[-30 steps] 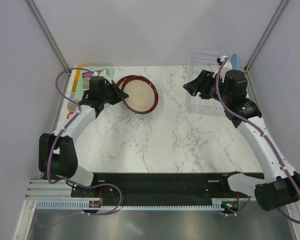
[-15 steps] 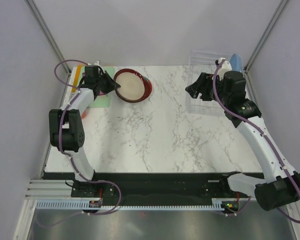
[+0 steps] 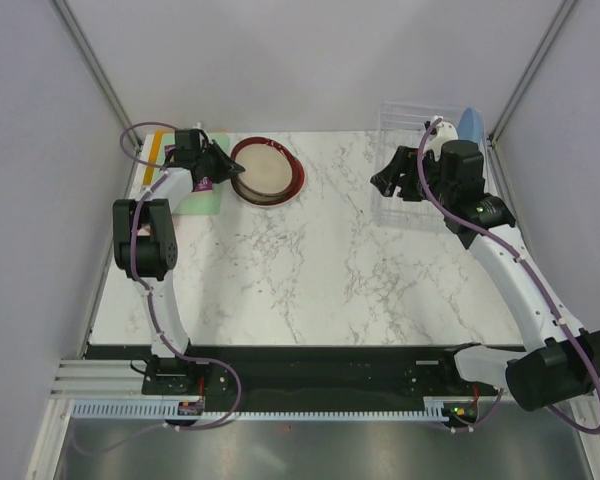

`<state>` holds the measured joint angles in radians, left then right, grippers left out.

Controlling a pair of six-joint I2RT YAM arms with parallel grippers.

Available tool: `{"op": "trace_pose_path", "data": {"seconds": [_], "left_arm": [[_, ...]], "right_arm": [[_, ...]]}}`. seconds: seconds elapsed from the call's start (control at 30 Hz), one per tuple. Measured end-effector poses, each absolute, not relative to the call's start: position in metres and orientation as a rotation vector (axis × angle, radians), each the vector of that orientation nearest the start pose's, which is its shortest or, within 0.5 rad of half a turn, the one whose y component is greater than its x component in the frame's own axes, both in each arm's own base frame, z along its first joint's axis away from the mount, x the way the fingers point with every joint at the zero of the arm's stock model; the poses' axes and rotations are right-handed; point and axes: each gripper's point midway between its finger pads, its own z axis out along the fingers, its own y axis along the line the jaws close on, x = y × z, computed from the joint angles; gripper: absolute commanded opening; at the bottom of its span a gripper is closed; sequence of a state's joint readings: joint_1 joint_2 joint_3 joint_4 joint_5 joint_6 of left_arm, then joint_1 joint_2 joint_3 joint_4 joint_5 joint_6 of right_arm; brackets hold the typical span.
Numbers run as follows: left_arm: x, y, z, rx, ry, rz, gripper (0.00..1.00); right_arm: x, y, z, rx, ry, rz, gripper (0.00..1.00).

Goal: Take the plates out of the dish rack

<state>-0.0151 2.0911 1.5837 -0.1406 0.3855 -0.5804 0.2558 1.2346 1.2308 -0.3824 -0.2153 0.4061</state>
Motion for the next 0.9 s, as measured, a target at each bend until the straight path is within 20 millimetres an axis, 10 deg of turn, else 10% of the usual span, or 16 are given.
{"op": "trace_pose_path", "data": {"seconds": [0.2, 0.53, 0.9], "left_arm": [[0.555, -0.097, 0.108, -0.443, 2.227, -0.785, 0.02], [0.554, -0.097, 0.106, -0.450, 2.222, -0.811, 0.42], [0.542, -0.099, 0.090, -0.470, 2.276, -0.811, 0.52]], "right_arm": [[0.363, 0.148, 0.294, 0.005, 2.006, 0.632, 0.74], [0.366, 0.132, 0.286, 0.026, 2.029, 0.556, 0.75], [0.366, 0.127, 0.288, 0.031, 2.034, 0.540, 0.75]]}}
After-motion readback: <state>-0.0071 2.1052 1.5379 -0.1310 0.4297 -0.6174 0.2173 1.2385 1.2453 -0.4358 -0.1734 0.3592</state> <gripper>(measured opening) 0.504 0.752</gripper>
